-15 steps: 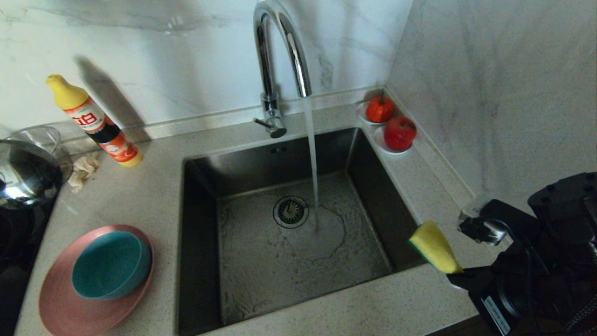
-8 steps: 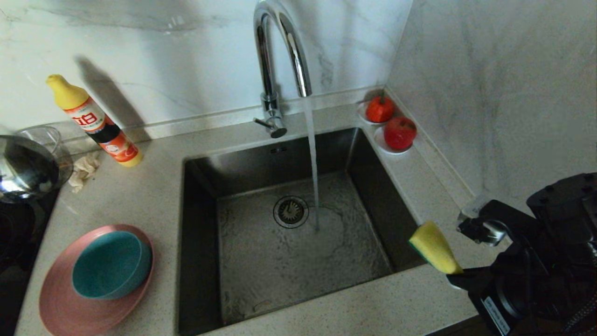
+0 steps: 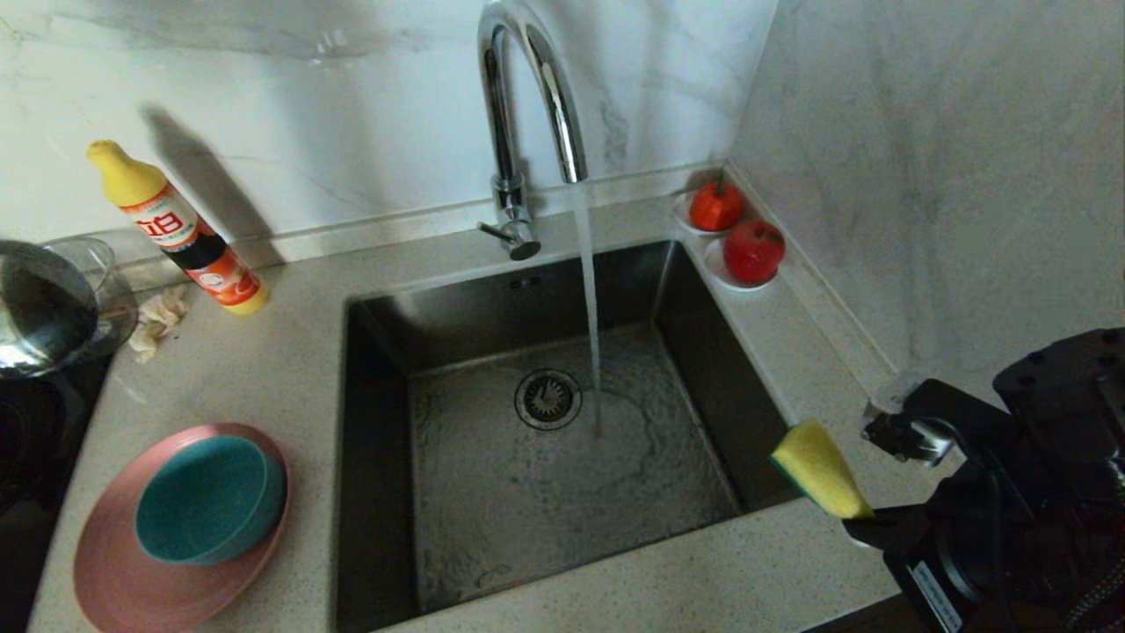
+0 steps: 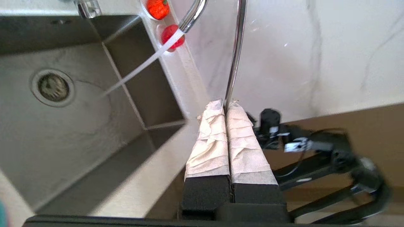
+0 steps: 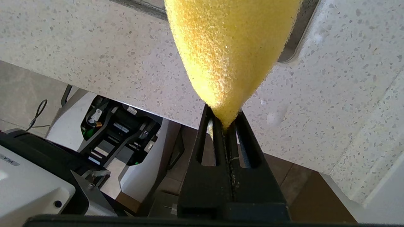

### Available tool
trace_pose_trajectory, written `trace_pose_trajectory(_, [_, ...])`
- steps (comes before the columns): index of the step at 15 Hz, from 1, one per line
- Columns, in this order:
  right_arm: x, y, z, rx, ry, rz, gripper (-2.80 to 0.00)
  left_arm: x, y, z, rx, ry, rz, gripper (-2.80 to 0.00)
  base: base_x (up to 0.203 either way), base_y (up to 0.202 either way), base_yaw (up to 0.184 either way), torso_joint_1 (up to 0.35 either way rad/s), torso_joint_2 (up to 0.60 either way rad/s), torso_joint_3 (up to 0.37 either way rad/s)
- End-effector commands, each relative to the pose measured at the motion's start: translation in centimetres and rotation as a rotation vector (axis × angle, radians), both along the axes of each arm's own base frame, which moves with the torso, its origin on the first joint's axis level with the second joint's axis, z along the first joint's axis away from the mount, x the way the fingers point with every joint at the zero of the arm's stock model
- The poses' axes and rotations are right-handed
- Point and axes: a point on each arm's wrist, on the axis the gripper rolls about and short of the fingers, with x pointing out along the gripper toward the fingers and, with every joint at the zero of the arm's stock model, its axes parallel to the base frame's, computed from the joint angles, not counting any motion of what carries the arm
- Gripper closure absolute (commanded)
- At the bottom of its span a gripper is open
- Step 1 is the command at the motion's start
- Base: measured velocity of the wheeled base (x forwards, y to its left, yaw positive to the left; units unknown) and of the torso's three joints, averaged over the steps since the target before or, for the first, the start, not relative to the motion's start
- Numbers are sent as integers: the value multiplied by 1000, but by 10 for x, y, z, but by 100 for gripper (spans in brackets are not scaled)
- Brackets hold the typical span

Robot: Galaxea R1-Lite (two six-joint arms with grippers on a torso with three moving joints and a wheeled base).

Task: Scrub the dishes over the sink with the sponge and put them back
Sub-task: Rinse the spoon

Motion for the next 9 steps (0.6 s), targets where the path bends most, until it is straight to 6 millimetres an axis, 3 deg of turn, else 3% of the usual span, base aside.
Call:
trace_pose_trajectory(1, [0, 0, 0, -2, 2, -1, 0, 2, 2, 2, -30, 48, -5, 0, 0, 0, 0, 0, 0, 0])
trace_pose_trajectory(5, [-1, 0, 0, 0, 0, -1, 0, 5, 9, -1, -36, 54, 20, 0, 0, 0, 0, 0, 0, 0])
trace_pose_trajectory(9, [0, 0, -1, -2, 2, -1, 0, -2, 9, 7, 104, -107, 60, 0, 0, 0, 0, 0, 0, 0])
